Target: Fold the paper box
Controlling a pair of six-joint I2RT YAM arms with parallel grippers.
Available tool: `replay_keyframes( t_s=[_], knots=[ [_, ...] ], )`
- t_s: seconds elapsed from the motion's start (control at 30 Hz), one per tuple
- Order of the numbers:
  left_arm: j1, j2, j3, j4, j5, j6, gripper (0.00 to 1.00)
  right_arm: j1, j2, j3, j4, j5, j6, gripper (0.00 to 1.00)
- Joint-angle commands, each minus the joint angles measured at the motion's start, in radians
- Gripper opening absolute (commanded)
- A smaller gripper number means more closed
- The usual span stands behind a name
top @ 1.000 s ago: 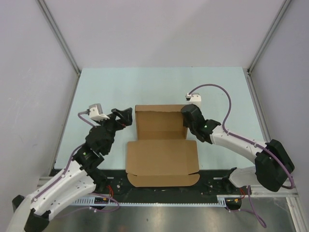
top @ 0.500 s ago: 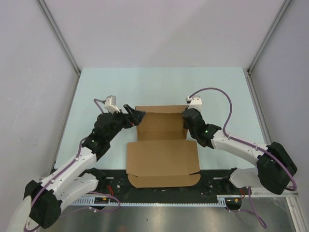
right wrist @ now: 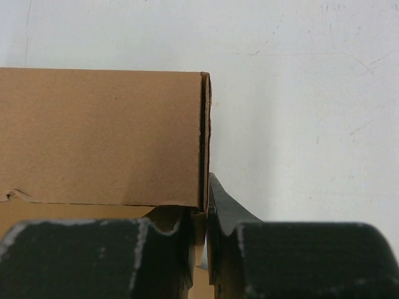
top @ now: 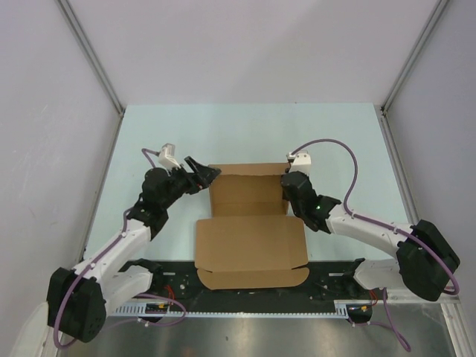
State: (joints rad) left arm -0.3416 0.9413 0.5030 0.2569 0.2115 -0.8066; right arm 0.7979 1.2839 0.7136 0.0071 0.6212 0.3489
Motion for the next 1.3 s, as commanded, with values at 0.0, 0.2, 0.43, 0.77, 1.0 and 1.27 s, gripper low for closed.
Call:
replay_keyframes(
  t_s=[0.0, 0.2, 0.43, 0.77, 1.0, 1.27],
  knots=[
    [0.009, 0.071, 0.017, 0.065, 0.143, -0.020, 0.81, 0.014, 0.005, -0.045, -0.032, 0.025, -0.013, 0.07],
    [0.010, 0.116, -0.001, 0.088, 0.193, -0.019, 0.63, 0.021, 0.002, -0.069, -0.018, 0.048, -0.021, 0.07],
    [0.049, 0.143, -0.017, 0.122, 0.233, -0.029, 0.41, 0.027, -0.001, -0.109, 0.022, 0.064, -0.031, 0.07],
    [0.092, 0.182, 0.051, 0.153, 0.290, -0.082, 0.79, 0.029, -0.014, -0.123, 0.036, 0.069, -0.045, 0.07],
    [0.096, 0.218, 0.072, 0.171, 0.301, -0.097, 0.75, 0.034, -0.009, -0.124, 0.036, 0.074, -0.044, 0.07],
    [0.104, 0.257, 0.013, 0.223, 0.330, -0.109, 0.34, 0.041, -0.008, -0.128, 0.037, 0.091, -0.048, 0.07]
  ],
)
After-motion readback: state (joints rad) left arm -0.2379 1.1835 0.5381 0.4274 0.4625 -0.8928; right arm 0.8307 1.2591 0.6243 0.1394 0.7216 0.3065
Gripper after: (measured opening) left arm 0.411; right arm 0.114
